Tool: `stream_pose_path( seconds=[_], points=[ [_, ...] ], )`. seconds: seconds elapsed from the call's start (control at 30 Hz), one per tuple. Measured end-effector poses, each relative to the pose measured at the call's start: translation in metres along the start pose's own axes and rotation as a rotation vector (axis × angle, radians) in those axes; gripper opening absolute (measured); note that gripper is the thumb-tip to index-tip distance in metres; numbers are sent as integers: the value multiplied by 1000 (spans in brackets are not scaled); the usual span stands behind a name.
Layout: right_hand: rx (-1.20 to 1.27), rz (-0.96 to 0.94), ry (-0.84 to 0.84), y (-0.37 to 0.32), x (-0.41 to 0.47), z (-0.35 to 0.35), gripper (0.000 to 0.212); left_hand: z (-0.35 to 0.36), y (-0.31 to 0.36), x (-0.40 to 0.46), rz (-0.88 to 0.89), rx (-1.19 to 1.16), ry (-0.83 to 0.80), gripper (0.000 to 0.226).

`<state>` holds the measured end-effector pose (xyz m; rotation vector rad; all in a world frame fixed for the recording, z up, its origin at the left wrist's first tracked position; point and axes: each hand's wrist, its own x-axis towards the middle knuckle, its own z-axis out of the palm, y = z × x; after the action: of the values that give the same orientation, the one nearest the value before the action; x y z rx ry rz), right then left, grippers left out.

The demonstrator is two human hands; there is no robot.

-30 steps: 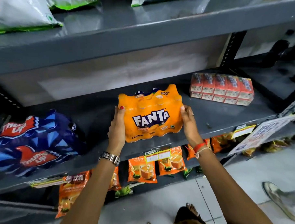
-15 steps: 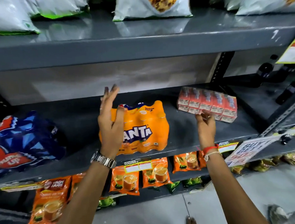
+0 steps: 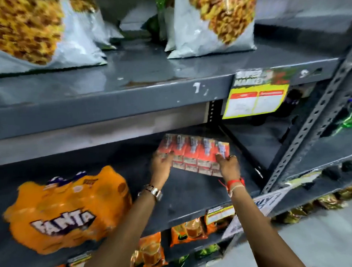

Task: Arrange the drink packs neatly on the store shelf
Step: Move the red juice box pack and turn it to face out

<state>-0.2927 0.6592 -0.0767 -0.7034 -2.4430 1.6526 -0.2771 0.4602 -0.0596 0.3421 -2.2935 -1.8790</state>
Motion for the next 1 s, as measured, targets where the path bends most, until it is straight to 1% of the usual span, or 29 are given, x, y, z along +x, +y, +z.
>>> stream_pose_path(
  seconds=[0.03, 0.07, 0.1, 0.17, 0.2, 0.27, 0.3, 0.33, 0.4, 0.47, 0.53, 0.57, 0.63, 0.67, 0.73, 0.77, 0.83, 0.87, 0.93, 1.0],
  points=[
    [14, -6, -24, 9, 12, 1, 58, 3, -4, 12, -46, -42, 48, 21],
    [27, -4, -48, 14, 22, 2, 61, 5, -4, 19, -89, -66, 85, 19],
    [28, -1, -70, 12, 25, 0, 58, 7, -1, 23, -114, -107, 100, 20],
    [12, 2, -87, 2, 26, -10, 36, 11, -3, 37, -194, -118, 89, 24],
    [-10, -8, -85, -1, 24, -13, 30, 9, -3, 41, -226, -127, 75, 26],
    [-23, -71, -77, 3, 29, -21, 27, 10, -10, 42, -246, -185, 54, 20],
    [11, -134, -104, 8, 34, -24, 29, 11, -16, 36, -230, -220, 78, 18],
    [68, -187, -155, 12, 35, -29, 33, 12, -26, 28, -197, -253, 99, 22],
    [158, -282, -240, 25, 44, -33, 48, 11, -43, 6, -104, -220, 124, 33],
    [189, -341, -290, 35, 46, -33, 60, 13, -56, -9, -52, -155, 179, 35],
    [257, -347, -327, 44, 44, -31, 68, 14, -58, -15, -46, -80, 245, 36],
    [302, -351, -333, 46, 42, -31, 67, 15, -58, -18, -18, -19, 263, 35],
    [379, -335, -334, 40, 38, -31, 56, 15, -61, -25, 20, 81, 264, 29],
    [426, -302, -315, 34, 40, -33, 52, 16, -61, -29, 20, 103, 276, 31],
    [582, -230, -298, 20, 44, -34, 44, 20, -60, -40, 5, 103, 364, 40],
    [633, -213, -291, 13, 49, -33, 47, 24, -59, -46, -3, 79, 423, 44],
    [626, -193, -341, -1, 55, -32, 64, 32, -50, -58, 1, 60, 523, 38],
    [593, -185, -381, -8, 58, -31, 64, 36, -46, -63, -1, 59, 520, 32],
    [565, -178, -436, -18, 62, -29, 53, 40, -37, -67, -29, 0, 383, 26],
    [540, -166, -415, -18, 64, -30, 45, 41, -28, -63, -74, -77, 273, 26]
  ],
)
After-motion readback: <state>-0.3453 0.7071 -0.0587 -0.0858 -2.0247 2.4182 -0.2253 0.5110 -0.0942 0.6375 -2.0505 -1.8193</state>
